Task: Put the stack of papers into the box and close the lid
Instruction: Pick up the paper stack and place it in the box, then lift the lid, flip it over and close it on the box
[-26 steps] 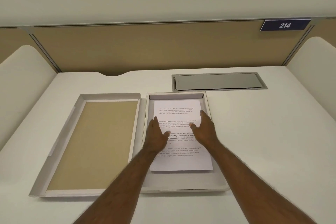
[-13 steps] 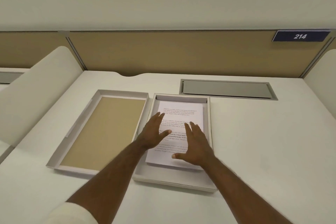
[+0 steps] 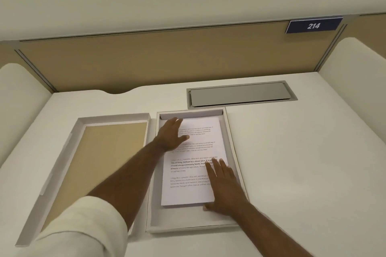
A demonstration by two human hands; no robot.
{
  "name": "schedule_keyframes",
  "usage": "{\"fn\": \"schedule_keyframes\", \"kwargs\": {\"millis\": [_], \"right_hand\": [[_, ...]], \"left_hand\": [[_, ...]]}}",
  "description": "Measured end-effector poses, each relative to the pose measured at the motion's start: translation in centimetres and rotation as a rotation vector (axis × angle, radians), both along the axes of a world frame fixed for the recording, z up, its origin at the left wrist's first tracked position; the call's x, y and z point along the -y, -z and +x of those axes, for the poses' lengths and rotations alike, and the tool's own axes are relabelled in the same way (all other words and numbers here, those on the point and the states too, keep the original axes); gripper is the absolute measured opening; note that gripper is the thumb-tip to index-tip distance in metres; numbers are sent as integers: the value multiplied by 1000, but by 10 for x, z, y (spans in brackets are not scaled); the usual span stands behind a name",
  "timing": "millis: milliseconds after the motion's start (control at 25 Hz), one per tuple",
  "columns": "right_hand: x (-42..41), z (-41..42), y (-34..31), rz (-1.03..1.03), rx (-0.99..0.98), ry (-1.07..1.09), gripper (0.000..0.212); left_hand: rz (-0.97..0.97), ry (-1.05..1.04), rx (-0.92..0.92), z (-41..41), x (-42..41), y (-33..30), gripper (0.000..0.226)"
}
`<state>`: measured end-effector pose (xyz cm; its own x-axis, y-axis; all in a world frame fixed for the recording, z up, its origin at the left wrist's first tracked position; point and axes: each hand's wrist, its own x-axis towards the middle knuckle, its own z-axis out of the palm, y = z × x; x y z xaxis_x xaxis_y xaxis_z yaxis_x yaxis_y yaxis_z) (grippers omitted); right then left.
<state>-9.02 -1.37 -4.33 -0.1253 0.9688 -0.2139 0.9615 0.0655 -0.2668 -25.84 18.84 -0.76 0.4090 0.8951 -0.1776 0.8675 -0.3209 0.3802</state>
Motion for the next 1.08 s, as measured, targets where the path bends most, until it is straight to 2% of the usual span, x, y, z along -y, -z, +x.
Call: {"fn": "schedule_keyframes", "kwargs": {"millis": [160, 320, 640, 760, 920, 1080], "right_hand": [[1, -2, 1, -11, -9, 43, 126], [-1, -4, 0, -38, -15, 78, 129], [-2, -8, -3, -82, -28, 84, 132], [-1, -7, -11, -47, -64, 39, 135], [-9, -7, -33, 58, -264, 24, 116], [-30, -15, -52, 203, -430, 74, 88]], "left_hand": [[-33, 79, -83, 3, -33, 9, 81], [-105, 52, -42, 6, -45, 19, 84], [-58, 62, -26, 6, -40, 26, 84], [36, 84, -32, 1, -31, 18, 79], [113, 46, 171, -12, 6, 3, 67], [204, -140, 387, -36, 61, -13, 57]]}}
